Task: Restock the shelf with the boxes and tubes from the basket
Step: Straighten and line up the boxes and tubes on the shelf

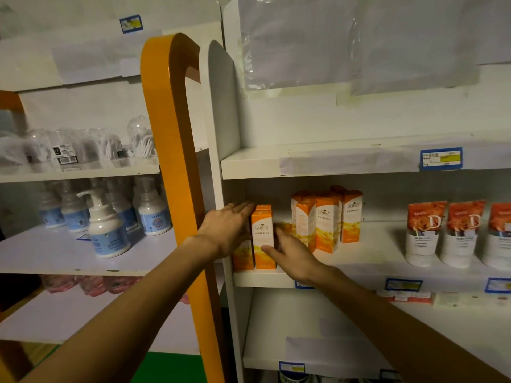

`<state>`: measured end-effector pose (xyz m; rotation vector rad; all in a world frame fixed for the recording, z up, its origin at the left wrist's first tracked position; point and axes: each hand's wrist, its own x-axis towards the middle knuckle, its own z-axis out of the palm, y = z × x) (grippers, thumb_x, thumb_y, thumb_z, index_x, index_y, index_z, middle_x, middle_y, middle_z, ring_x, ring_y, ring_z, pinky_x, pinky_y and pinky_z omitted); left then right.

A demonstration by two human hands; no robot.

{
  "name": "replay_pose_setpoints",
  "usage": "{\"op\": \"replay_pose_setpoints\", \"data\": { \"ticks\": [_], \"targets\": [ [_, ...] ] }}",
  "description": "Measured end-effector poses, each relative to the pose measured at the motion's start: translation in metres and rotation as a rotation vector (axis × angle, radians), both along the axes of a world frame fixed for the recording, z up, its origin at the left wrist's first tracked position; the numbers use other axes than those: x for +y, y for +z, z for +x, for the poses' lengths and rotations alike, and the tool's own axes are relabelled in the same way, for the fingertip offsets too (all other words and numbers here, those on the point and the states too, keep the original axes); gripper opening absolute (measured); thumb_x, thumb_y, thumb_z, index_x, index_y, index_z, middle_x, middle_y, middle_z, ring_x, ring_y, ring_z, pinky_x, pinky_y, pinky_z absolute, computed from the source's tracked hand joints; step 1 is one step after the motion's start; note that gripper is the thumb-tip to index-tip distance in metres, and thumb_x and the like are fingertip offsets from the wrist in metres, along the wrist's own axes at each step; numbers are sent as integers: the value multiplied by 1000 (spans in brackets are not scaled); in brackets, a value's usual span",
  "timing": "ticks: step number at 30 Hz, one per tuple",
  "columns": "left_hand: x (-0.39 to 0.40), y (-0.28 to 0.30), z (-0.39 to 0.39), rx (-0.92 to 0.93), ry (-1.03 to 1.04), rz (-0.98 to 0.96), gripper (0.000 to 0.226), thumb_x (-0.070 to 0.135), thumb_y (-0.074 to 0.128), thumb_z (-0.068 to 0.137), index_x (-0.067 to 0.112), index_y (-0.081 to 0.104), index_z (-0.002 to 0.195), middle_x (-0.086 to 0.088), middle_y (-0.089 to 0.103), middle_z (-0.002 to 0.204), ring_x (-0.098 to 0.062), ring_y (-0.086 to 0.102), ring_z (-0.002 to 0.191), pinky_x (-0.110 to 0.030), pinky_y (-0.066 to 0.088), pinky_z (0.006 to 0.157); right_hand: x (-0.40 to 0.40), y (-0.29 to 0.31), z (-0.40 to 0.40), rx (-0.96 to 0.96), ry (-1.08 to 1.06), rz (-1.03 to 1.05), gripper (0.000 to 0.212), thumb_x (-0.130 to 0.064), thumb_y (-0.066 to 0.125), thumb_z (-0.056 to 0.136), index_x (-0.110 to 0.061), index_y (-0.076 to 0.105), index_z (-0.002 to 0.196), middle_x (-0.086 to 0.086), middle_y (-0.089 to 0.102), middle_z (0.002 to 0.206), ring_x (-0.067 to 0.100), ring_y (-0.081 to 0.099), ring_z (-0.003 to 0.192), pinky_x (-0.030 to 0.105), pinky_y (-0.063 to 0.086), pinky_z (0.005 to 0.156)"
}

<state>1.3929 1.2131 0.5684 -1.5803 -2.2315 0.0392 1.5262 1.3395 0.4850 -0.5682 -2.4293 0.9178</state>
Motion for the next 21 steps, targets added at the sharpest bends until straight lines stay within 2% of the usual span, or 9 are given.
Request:
{"op": "replay_pose_setpoints", "data": {
  "ticks": [3,9,12,15,18,21],
  "targets": [
    [-1,0,1,-4,1,-21,81,46,58,96,25,10,158,-1,23,164,-27,24,150,-47,41,111,-6,-1,-10,-77,-88,162,58,-43,52,98,-19,31,147,4,49,144,23,49,131,42,49,103],
    [-3,9,12,-100,26,-14,86,54,49,98,29,-7,158,-7,30,161,-30,30,147,-48,48,104,-11,-1,-18,-191,-158,222,78,-40,56,96,-10,15,154,9,43,147,29,48,130,44,47,102],
    [0,9,17,-118,40,-35,80,62,45,96,36,2,158,-1,23,164,-30,19,151,-51,44,106,-12,0,-18,-203,-151,178,79,-39,61,94,-14,16,153,8,43,147,29,48,130,44,46,104],
    [1,6,18,-157,49,-23,72,61,43,97,37,12,157,0,20,165,-29,16,152,-54,40,110,-11,8,-11,-221,-156,160,83,-42,66,88,-16,20,152,7,47,143,29,52,126,45,50,101],
    [0,6,18,-170,49,-18,73,62,44,96,37,13,157,1,20,165,-28,15,152,-52,38,110,-6,27,6,-116,-155,160,75,-38,73,81,-22,34,144,1,57,130,23,60,114,40,56,90],
    [1,3,17,-158,53,-6,76,65,44,94,36,11,156,1,19,165,-28,15,152,-53,36,110,0,54,29,81,-71,50,75,-22,70,86,-28,32,150,-6,52,139,15,62,107,31,56,87]
  ]
}}
